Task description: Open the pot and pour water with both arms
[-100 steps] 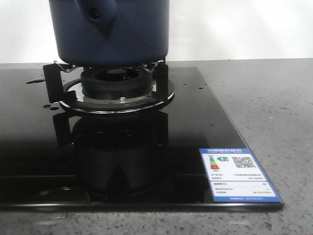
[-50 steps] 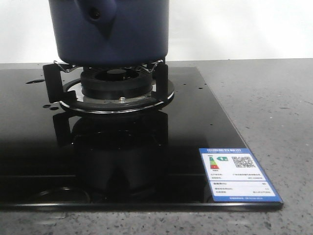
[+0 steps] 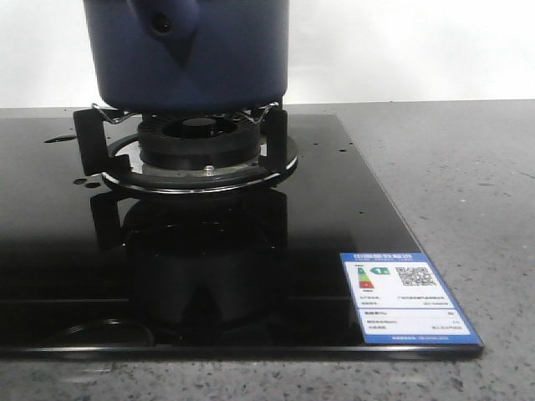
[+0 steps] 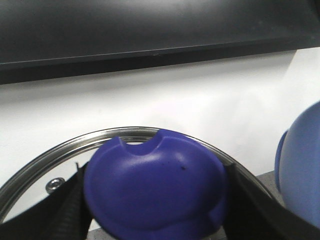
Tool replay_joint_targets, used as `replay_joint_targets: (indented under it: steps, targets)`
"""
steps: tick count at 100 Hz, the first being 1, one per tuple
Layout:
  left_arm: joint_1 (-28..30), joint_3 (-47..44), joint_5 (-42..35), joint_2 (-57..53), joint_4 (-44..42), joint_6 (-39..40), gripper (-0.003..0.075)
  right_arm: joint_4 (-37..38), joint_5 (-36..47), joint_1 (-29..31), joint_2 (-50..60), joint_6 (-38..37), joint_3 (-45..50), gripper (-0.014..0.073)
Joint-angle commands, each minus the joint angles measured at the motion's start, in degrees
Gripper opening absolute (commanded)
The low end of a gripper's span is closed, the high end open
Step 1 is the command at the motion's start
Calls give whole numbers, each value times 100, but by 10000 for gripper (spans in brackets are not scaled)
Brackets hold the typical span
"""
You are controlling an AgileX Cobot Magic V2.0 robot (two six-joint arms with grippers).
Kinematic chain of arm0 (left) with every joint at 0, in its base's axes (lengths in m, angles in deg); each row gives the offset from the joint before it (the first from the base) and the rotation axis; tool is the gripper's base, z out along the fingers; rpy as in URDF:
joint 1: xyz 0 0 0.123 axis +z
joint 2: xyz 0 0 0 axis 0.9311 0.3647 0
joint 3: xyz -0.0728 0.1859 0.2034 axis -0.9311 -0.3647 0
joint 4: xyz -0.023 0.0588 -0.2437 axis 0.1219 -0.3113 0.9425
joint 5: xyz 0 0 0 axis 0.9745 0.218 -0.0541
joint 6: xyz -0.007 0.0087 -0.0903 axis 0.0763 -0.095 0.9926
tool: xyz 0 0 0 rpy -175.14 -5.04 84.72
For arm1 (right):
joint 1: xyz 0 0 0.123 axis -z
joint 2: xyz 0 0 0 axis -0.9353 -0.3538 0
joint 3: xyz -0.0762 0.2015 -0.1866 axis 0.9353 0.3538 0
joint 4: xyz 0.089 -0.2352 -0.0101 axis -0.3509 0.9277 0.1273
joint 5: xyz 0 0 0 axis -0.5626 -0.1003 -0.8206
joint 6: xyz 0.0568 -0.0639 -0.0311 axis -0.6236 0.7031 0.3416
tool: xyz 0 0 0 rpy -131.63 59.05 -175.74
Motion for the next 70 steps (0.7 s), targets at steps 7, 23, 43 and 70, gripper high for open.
replay_joint_targets:
  steps: [7,23,43,70]
  targets:
    - [1,232,-219,-143,303,21,356,113,1116,-37,326,12,-155,-43]
    - [1,232,-219,-143,303,21,356,113,1726,-61,326,12,170,-43]
    - [1,232,-219,-143,303,21,356,113,2446,-84,326,12,617,-43]
    - [1,232,-229,-143,303,21,356,153,3365,-110,268,12,652,-43]
